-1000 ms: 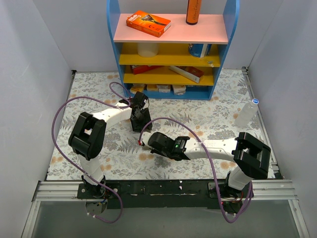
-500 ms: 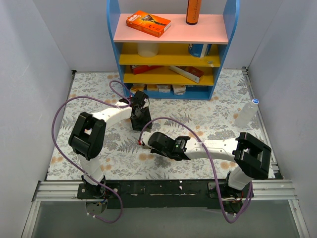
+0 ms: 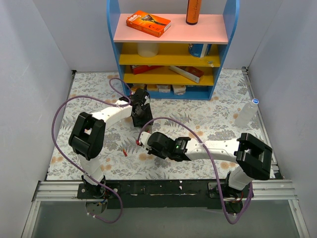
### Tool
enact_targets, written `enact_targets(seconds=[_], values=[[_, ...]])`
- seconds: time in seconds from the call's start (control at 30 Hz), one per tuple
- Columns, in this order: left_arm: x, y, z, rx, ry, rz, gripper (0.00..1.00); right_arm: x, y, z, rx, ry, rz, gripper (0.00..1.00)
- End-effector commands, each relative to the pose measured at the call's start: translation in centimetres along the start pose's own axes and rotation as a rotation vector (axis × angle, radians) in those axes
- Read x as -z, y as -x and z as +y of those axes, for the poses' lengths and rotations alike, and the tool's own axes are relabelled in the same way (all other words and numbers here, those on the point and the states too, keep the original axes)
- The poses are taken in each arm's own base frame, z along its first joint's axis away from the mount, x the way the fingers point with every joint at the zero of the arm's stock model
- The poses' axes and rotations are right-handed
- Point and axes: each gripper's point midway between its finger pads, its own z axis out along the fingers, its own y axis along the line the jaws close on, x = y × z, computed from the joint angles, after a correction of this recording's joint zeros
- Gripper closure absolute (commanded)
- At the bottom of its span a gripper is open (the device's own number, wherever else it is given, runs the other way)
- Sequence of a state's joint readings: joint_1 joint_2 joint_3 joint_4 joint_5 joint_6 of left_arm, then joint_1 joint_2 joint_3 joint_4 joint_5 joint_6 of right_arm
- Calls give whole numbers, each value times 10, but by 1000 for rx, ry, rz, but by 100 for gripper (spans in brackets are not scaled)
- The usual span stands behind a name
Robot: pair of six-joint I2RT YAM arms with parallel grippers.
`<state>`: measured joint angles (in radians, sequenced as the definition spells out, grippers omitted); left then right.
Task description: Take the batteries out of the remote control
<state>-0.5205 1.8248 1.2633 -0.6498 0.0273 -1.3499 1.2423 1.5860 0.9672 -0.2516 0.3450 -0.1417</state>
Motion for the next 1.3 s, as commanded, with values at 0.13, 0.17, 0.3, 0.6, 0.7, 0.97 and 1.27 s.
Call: enact_targets(seconds=[0.13, 0.17, 0.3, 0.6, 0.7, 0.97, 1.27], values=[[68, 93, 9, 90, -8, -264, 100, 21, 102, 89, -213, 361, -368, 99], [73, 100, 20, 108, 20, -285, 100, 6, 100, 100, -217, 377, -328, 99], [100, 120, 102, 234, 247, -346, 100, -18, 115, 133, -189, 362, -219, 99], [143, 124, 166, 357, 235, -436, 100, -32, 113, 162, -271, 388, 37, 99], [139, 120, 166, 363, 224, -416, 100, -33, 102, 161, -286, 372, 62, 99], [128, 113, 169, 363, 206, -383, 100, -42, 88, 156, -306, 302, 142, 99], [122, 105, 154, 318, 102, -365, 100, -31, 102, 150, -312, 310, 63, 99]])
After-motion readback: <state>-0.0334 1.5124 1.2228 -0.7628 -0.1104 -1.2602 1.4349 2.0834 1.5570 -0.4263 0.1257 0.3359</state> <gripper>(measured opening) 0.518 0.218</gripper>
